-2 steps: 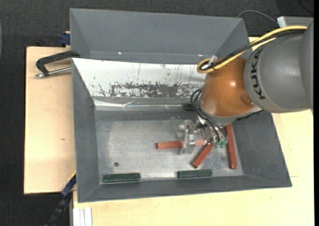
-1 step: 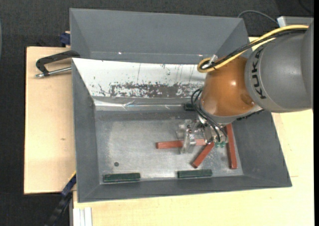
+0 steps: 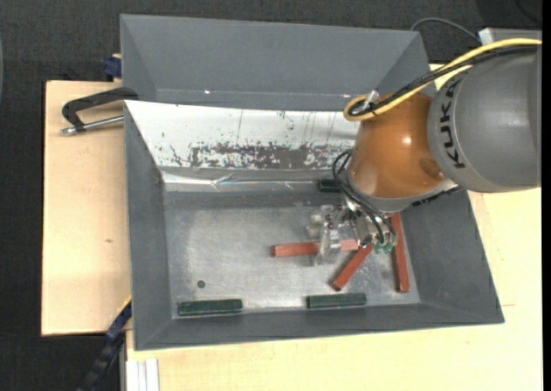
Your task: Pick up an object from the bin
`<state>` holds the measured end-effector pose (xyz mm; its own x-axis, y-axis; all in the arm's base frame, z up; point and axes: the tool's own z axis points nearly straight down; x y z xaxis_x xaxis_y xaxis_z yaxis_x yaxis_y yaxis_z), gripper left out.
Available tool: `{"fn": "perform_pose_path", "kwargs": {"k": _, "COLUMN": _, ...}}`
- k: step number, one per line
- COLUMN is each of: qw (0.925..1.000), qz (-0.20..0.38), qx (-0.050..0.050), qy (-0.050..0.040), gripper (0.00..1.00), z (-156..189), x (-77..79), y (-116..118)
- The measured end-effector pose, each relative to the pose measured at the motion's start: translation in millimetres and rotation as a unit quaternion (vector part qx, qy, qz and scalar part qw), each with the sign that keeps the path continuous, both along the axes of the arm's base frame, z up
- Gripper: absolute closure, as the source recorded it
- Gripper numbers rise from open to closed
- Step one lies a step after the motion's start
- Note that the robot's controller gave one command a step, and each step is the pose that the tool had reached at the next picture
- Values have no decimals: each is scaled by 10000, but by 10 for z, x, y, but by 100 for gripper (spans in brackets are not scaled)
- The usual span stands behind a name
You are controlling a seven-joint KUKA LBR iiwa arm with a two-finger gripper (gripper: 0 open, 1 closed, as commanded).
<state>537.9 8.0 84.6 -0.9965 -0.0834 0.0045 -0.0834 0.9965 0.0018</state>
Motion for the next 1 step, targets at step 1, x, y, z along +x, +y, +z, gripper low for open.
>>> {"fn": "perform_pose_path", "kwargs": {"k": 1, "qw": 10000, "qz": -1, "qx": 0, "qy": 5, "gripper": 100, "z": 232, "x": -5, "y": 3}}
